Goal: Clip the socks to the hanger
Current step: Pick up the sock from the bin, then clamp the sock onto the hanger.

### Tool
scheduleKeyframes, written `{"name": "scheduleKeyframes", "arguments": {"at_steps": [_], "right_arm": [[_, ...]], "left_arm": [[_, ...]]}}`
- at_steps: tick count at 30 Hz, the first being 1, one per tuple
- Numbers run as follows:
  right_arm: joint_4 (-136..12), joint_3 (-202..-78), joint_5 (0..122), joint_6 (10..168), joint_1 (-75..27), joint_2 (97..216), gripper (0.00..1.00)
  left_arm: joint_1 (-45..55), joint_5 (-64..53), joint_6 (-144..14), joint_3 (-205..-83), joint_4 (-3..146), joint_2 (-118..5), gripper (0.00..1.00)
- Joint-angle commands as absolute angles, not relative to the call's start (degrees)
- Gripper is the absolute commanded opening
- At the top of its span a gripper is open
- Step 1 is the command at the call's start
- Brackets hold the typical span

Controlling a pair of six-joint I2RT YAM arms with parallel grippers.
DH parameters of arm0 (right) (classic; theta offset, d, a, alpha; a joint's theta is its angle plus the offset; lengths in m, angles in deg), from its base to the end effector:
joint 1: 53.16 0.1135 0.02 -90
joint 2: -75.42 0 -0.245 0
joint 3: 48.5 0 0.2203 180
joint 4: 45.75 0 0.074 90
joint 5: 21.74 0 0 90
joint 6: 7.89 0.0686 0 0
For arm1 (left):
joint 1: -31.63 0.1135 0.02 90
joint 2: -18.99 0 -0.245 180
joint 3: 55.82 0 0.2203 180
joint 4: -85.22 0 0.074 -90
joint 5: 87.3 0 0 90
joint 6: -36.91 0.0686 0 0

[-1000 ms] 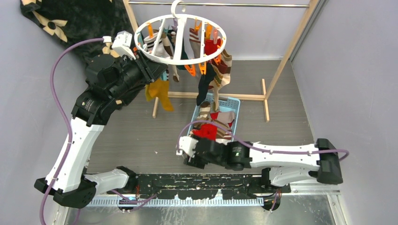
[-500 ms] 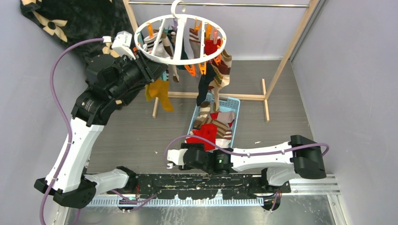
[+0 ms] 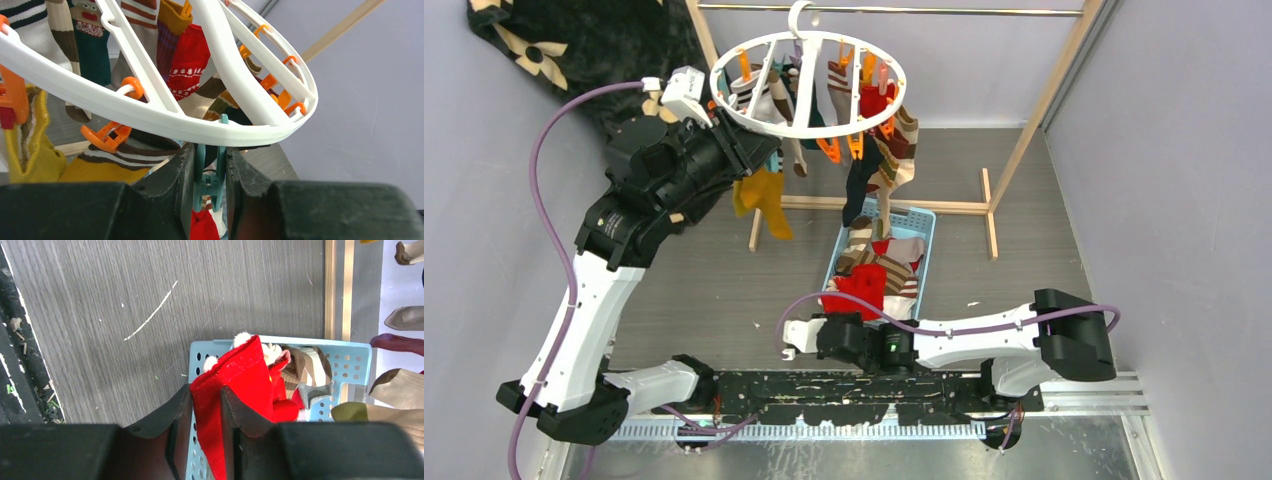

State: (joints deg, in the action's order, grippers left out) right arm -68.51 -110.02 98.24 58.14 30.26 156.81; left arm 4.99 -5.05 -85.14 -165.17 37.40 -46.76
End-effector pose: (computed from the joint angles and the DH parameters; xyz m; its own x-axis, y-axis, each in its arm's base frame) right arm 0.0671 0.2828 0.1905 0.2616 -0.8035 -0.5348 -0.7793 0.1511 -0.6081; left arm 0.1929 -0.1071 0.4784 -0.3553 -0.4100 -0.8400 0.4436 0.7171 -0.5376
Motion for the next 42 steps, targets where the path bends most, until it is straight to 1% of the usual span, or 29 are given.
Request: {"name": "scheduleKeyframes", "arguments": {"at_steps": [1,3,5,6,9,16,22,25,33,42], "right_arm": [[-63.0,-109.6,101.0,57.3,30.4,156.4,0.25],[-62.8,-109.8,101.1,57.6,30.4,155.8,0.12],[-62.1,-109.7,101.2,57.8,30.3,154.1,0.03],[-61.9,-109.6,101.0,58.0,30.1,153.1,0.01],[-60.9,-109.4,100.2,59.3,29.5,148.9,0.01],[-50.7,-106.6,96.6,65.0,25.1,136.2,0.01],[-41.1,-108.8,93.4,73.3,18.1,131.4,0.01],[-38.4,-112.4,92.5,76.7,15.0,133.1,0.01],[-25.7,-120.7,95.5,76.6,13.7,144.4,0.01],[-20.7,-128.9,96.5,76.0,13.3,153.5,0.01]], "left_arm": [[5.1,-4.9,-83.9,-166.5,36.8,-45.3,0.0],[5.1,-5.0,-83.9,-166.6,36.7,-45.4,0.0],[5.1,-5.0,-83.8,-166.5,36.7,-45.4,0.0],[5.1,-4.9,-83.8,-166.4,36.7,-45.3,0.0],[5.1,-4.9,-83.8,-166.3,36.7,-45.2,0.0],[5.1,-4.9,-83.6,-166.3,36.7,-45.4,0.0],[5.1,-4.9,-83.7,-165.9,36.9,-45.3,0.0],[5.1,-4.7,-83.9,-165.8,37.1,-45.3,0.0],[5.1,-4.8,-84.6,-164.4,37.8,-44.9,0.0],[5.1,-3.8,-84.5,-163.2,38.6,-44.0,0.0]]}}
